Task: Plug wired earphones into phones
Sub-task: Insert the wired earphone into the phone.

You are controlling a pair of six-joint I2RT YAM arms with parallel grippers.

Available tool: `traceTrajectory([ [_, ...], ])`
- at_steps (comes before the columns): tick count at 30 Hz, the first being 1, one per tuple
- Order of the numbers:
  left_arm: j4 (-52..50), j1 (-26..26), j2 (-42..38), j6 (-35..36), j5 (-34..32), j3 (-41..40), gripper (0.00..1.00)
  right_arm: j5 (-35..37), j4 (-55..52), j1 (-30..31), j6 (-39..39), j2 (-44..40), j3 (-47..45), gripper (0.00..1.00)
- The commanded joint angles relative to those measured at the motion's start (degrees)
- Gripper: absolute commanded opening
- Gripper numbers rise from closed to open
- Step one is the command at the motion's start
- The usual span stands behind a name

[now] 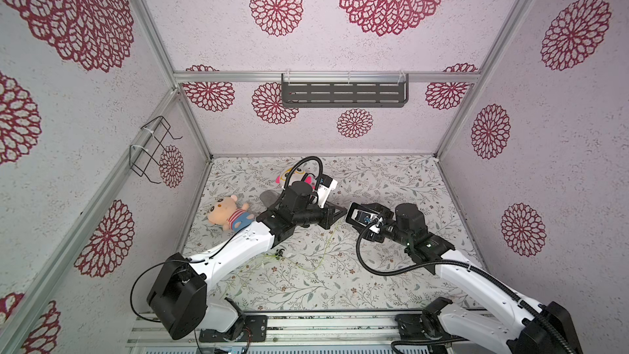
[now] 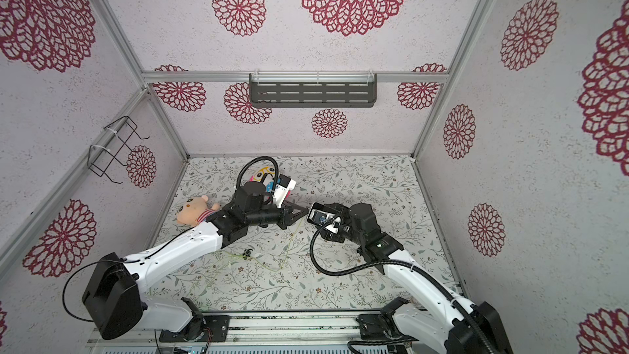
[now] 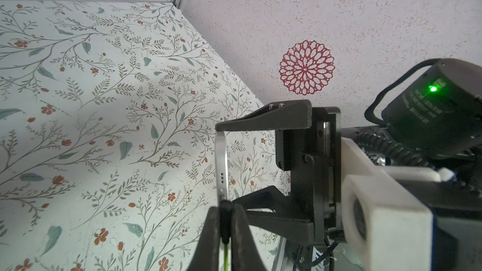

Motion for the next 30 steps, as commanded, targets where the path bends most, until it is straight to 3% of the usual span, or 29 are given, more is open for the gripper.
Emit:
traceTrajectory([
  [1,-4.48,-0.80,1.92,2.66,-0.46,0.59,0.00,-6.48,9.48,1.92,-2.23,-3.50,1.58,0.53],
  [13,-1.93,-0.71,2.30,0.76,1.11,0.01,0.00,-6.52,13.17,2.69,-0.41,-4.22,0.67,0.53],
  [21,-3.78,-0.19,0.57,2.55,-3.19,0.58,0.01,-3.32,9.61,2.98,-1.59,-3.42,0.73,0.52],
  [25,-3.78,0.75,-1.78,3.38,-5.58,0.12,0.34,-1.51,8.75,2.98,-1.12,-2.98,-0.89,0.52],
  [30,-3.15,2.00,-4.44,3.82,-7.59,-0.75,0.45,0.57,7.32,2.98,-0.45,-2.08,-1.94,0.52],
])
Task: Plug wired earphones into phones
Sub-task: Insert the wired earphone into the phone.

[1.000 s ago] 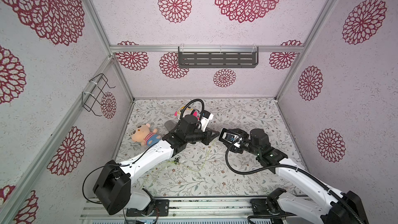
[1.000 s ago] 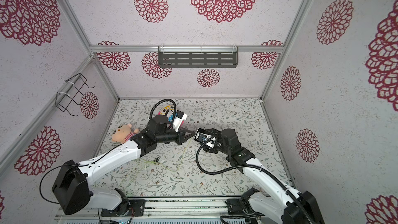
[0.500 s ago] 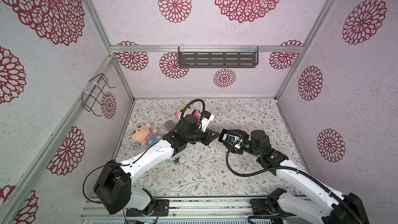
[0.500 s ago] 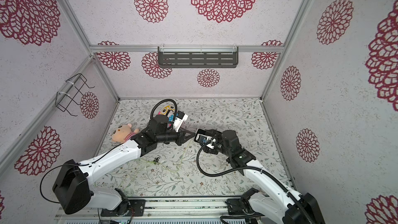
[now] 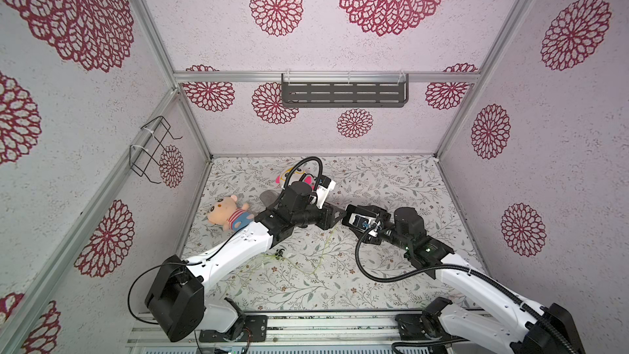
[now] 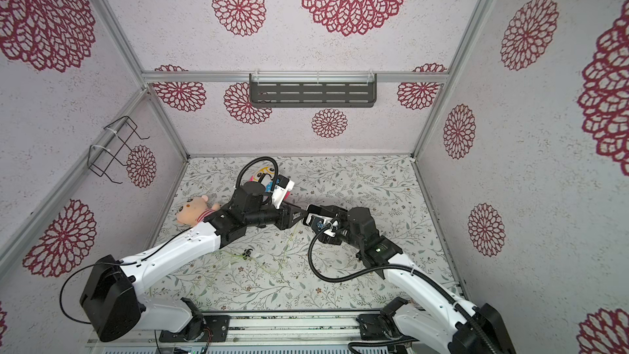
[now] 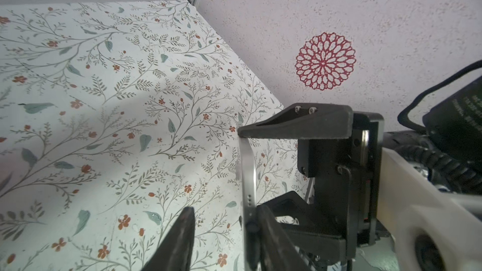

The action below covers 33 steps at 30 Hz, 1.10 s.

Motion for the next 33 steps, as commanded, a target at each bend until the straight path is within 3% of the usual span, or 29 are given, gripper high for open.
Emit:
traceTrajectory([
  [1,0.65,1.36,-3.10,1.25,-2.68,-1.06,0.46,-0.19,3.46,0.31,0.33,-0.34,0.11,0.52],
  [5,3.08,1.43,-4.76,1.58,-2.35,-2.64,0.46,0.67,3.66,0.31,1.00,0.73,0.09,0.52],
  [20,-0.63,1.08,0.05,0.77,1.24,-0.03,0.31,-0.21,6.32,0.31,2.84,2.10,2.17,0.52],
  [33,0.49,0.65,1.53,-0.51,2.56,-0.07,0.27,-1.45,6.96,0.51,4.53,3.14,3.92,0.50],
])
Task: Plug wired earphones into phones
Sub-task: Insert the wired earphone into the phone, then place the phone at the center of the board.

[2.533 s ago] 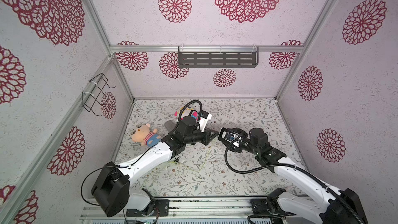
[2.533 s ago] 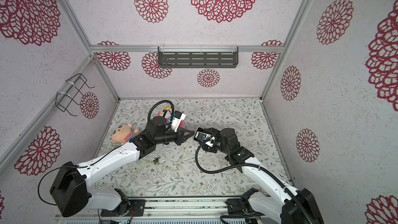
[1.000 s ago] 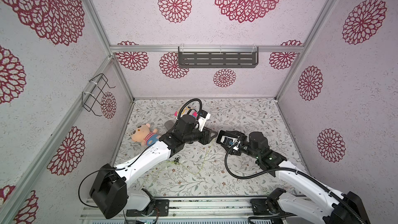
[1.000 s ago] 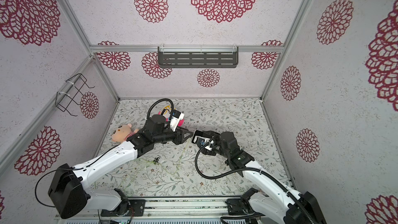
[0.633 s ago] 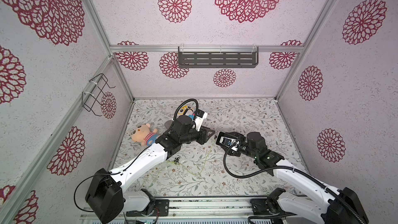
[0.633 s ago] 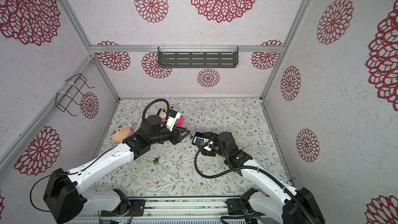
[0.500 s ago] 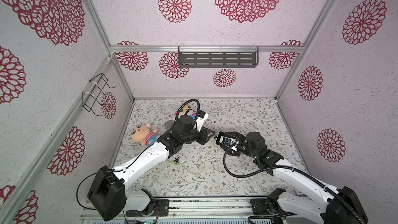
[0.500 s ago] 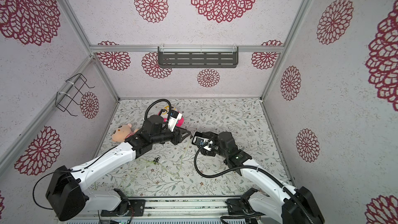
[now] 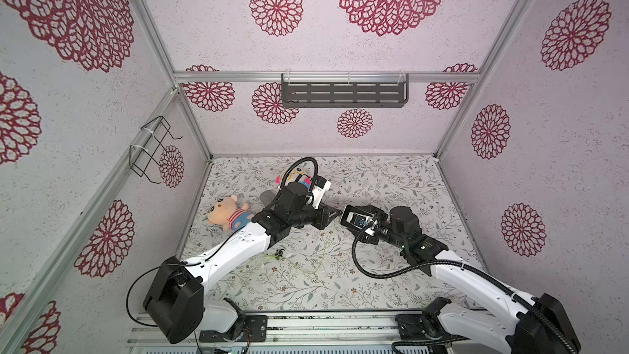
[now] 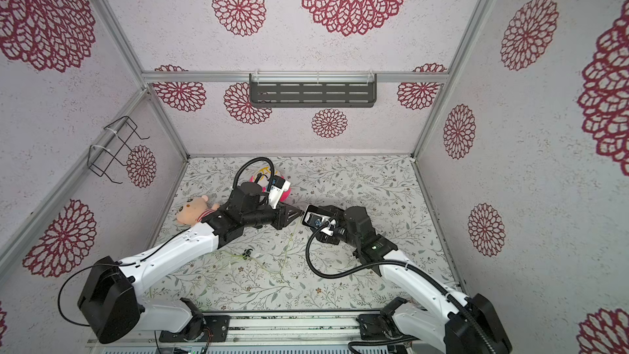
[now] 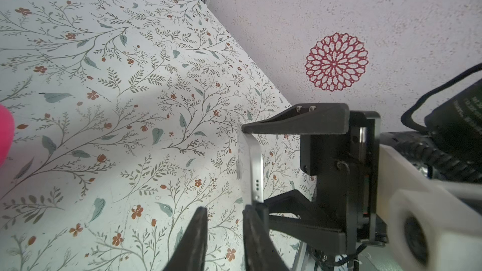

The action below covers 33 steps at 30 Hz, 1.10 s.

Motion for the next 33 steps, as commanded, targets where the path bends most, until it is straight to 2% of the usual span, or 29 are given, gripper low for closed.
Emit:
traceTrajectory([
  [1,0.05,-0.47,1.16,0.06,0.23,1.67,0.27,-1.10,4.19,0.38,1.23,-0.12,3.36,0.50],
  [3,-1.57,-0.44,0.63,1.01,-4.36,2.00,0.28,-0.01,2.19,0.38,-0.50,0.33,3.32,0.50],
  [7,-5.60,0.92,-1.95,2.65,-21.82,1.68,0.36,0.98,-6.38,0.31,-5.39,2.31,3.54,0.50],
  [9,-5.60,2.44,-3.75,2.29,-27.13,0.79,0.39,0.93,-11.96,0.30,-7.95,4.54,4.52,0.50],
  [13,-2.09,5.70,-8.36,1.75,-31.56,-2.03,0.43,0.40,-21.82,-0.06,-11.29,10.79,7.48,0.50],
  [18,-0.15,6.94,-12.19,3.25,-36.10,-4.30,0.51,0.26,-29.65,-1.61,-12.47,19.56,11.96,0.50],
  [24,0.07,7.69,-12.68,3.86,-36.63,-4.59,0.52,2.88,-37.78,-3.09,-14.37,31.40,17.93,0.54],
  [27,0.07,8.03,-12.64,3.91,-36.60,-4.59,0.52,3.80,-39.48,-3.40,-15.10,34.63,19.55,0.62],
  [30,0.25,8.44,-12.76,4.03,-37.10,-4.83,0.53,3.88,-40.23,-3.66,-15.58,36.16,20.22,0.74],
  [33,0.79,9.32,-13.09,4.30,-38.06,-5.27,0.56,4.49,-39.53,-4.01,-15.47,35.78,19.91,0.99],
])
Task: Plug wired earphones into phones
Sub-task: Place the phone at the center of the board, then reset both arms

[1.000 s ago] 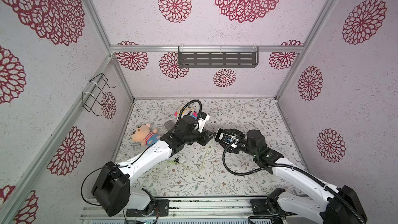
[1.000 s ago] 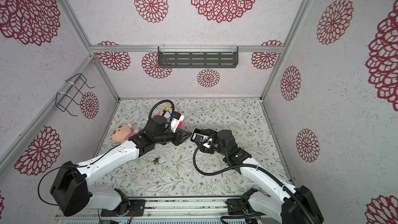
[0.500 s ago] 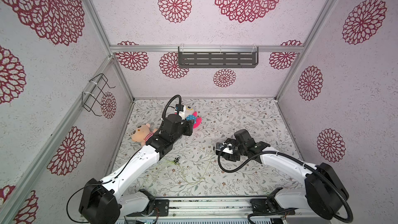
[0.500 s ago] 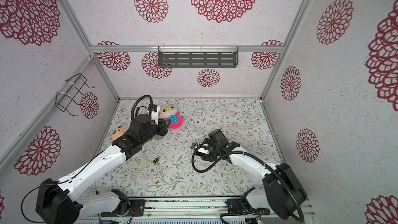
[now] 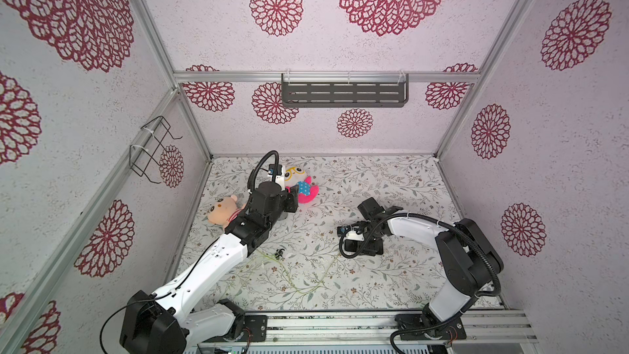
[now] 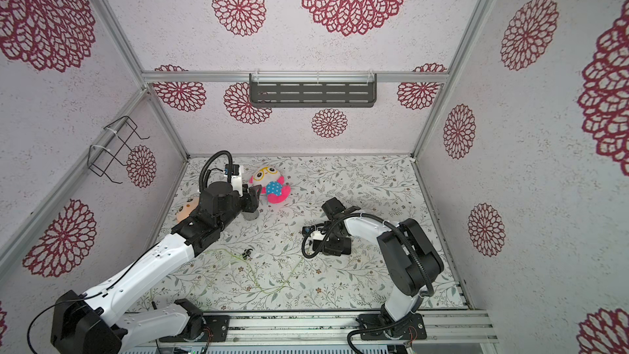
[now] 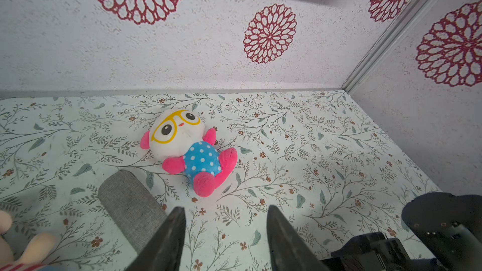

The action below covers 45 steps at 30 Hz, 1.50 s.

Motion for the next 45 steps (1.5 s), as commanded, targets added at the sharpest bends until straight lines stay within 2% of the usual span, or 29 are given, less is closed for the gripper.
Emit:
traceTrajectory([
  [1,2.13,1.41,-0.83,0.83,-2.40,-0.85,0.58,1.28,-1.88,-0.63,-1.44,-0.94,-0.14,0.99],
  [4,3.63,2.68,-2.34,1.03,-4.58,-1.96,0.68,-0.39,3.74,-0.92,0.24,-6.89,-3.24,0.99],
  [5,4.40,2.97,-2.99,0.90,-5.97,-2.48,0.88,-1.70,6.63,-1.30,1.22,-9.64,-4.69,0.99],
  [6,5.22,3.30,-3.85,0.70,-8.10,-3.11,0.98,-2.81,11.14,-1.72,3.43,-13.18,-6.78,0.99],
  [8,5.43,3.99,-5.19,0.71,-12.35,-3.66,0.98,-3.53,23.48,-2.62,9.50,-20.57,-12.57,0.99],
  [9,5.87,4.35,-5.82,1.08,-14.47,-4.02,0.98,-1.68,33.29,-3.28,14.47,-24.82,-16.61,0.99],
  [11,6.82,5.20,-6.87,3.17,-18.01,-4.86,0.98,6.31,53.07,-4.65,24.43,-31.80,-25.19,0.99],
  [13,9.67,6.09,-7.89,5.20,-22.78,-7.09,0.98,20.27,72.42,-6.95,36.56,-36.47,-32.07,0.99],
  [15,14.78,7.45,-8.51,7.45,-28.44,-10.82,0.98,29.42,79.33,-10.58,41.07,-38.84,-35.34,0.99],
  [17,18.39,10.45,-8.63,7.37,-30.48,-15.17,0.98,32.64,77.91,-14.65,42.00,-39.78,-36.34,0.99],
  [20,20.48,15.79,-7.68,6.05,-27.89,-20.55,0.98,38.16,78.65,-18.57,43.70,-37.51,-38.03,0.99],
  [23,27.96,18.42,-3.93,11.52,-25.99,-24.67,0.98,39.90,82.59,-21.89,47.44,-34.15,-40.84,0.99],
  [25,29.90,20.09,-0.83,12.75,-24.91,-25.41,0.97,40.64,84.88,-23.82,50.27,-31.19,-42.31,0.99],
  [28,32.10,23.16,4.09,12.14,-20.95,-26.20,0.97,40.59,91.42,-25.36,50.47,-26.87,-44.56,0.99],
  [30,36.87,24.67,6.87,12.21,-19.11,-27.52,0.97,36.28,90.62,-26.40,49.65,-26.89,-44.09,0.99],
  [31,40.95,25.92,8.45,12.40,-16.58,-28.43,0.97,37.13,89.83,-26.74,50.19,-26.40,-43.20,0.99],
  [32,41.58,26.62,9.30,12.59,-14.36,-28.02,0.97,37.65,88.81,-26.95,50.81,-26.31,-42.77,0.99],
  [34,42.58,27.50,10.68,13.71,-9.73,-27.26,0.97,34.24,87.09,-28.06,50.75,-27.17,-42.63,0.99],
  [37,39.10,28.90,11.22,13.06,-7.16,-25.51,0.97,32.68,81.19,-28.16,51.29,-28.44,-43.40,0.99],
  [40,39.96,30.80,11.14,14.05,-3.29,-25.79,0.97,32.54,86.82,-27.52,51.25,-26.36,-46.82,0.99],
  [41,41.86,31.09,11.05,15.11,-3.06,-26.61,0.97,30.70,87.68,-27.68,50.32,-25.90,-46.88,0.99],
  [43,47.38,32.63,11.56,16.18,-1.56,-28.44,0.98,32.59,92.00,-27.83,49.55,-22.39,-46.07,0.99],
  [45,49.42,33.95,12.16,15.49,0.07,-29.33,0.97,32.77,86.48,-28.08,49.66,-20.37,-42.22,0.99],
])
